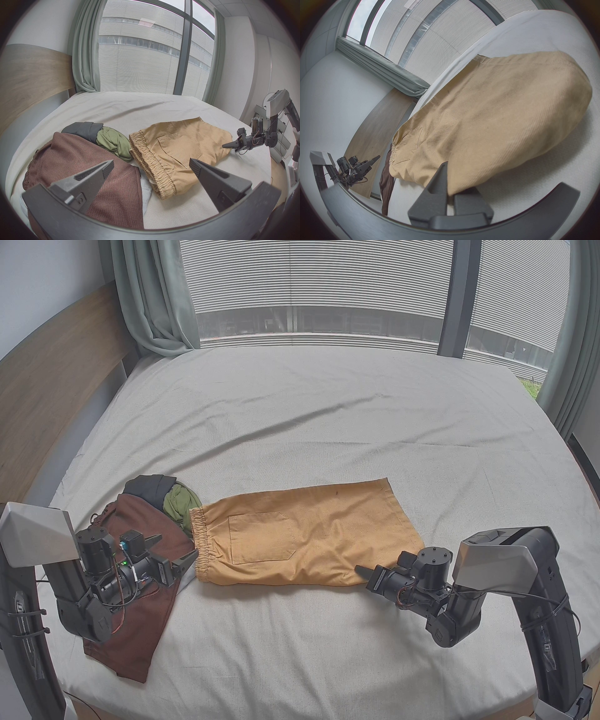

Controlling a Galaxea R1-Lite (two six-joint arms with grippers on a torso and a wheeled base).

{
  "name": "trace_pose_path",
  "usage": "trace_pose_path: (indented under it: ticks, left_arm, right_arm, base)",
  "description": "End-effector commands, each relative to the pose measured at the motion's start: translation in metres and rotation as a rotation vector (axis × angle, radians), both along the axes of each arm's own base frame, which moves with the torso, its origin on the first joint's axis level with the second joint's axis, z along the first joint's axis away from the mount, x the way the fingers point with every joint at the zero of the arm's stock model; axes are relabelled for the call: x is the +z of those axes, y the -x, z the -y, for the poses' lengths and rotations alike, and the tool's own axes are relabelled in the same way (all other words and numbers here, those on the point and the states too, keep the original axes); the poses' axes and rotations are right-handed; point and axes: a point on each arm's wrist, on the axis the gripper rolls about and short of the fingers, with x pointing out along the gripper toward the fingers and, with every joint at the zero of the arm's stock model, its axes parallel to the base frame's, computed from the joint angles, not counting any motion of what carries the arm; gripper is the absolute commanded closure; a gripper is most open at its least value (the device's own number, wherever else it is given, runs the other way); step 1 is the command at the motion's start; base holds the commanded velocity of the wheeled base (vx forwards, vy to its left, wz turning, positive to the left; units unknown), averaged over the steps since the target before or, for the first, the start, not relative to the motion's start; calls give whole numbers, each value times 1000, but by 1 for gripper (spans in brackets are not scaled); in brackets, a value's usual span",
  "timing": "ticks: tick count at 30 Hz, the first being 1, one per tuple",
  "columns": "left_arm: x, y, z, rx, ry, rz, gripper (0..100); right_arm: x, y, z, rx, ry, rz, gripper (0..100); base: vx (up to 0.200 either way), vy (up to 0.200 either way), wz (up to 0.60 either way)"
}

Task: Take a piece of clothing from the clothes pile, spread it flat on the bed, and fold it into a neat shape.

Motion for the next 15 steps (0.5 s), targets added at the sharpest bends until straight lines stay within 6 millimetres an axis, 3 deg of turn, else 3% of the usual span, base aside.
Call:
trace_pose_path:
  ticks: [1,9,15]
  left_arm:
    - [-3,0,1,-4,7,-9,0]
    - [-4,0,8,-48,67,-37,0]
    - [-5,2,12,-56,91,-56,0]
  right_arm:
    - [3,2,1,1,4,0,100]
    - [20,12,11,-7,29,-25,100]
    - [18,25,16,16,108,-48,100]
  base:
    - [0,0,0]
    - [0,0,0]
    - [0,0,0]
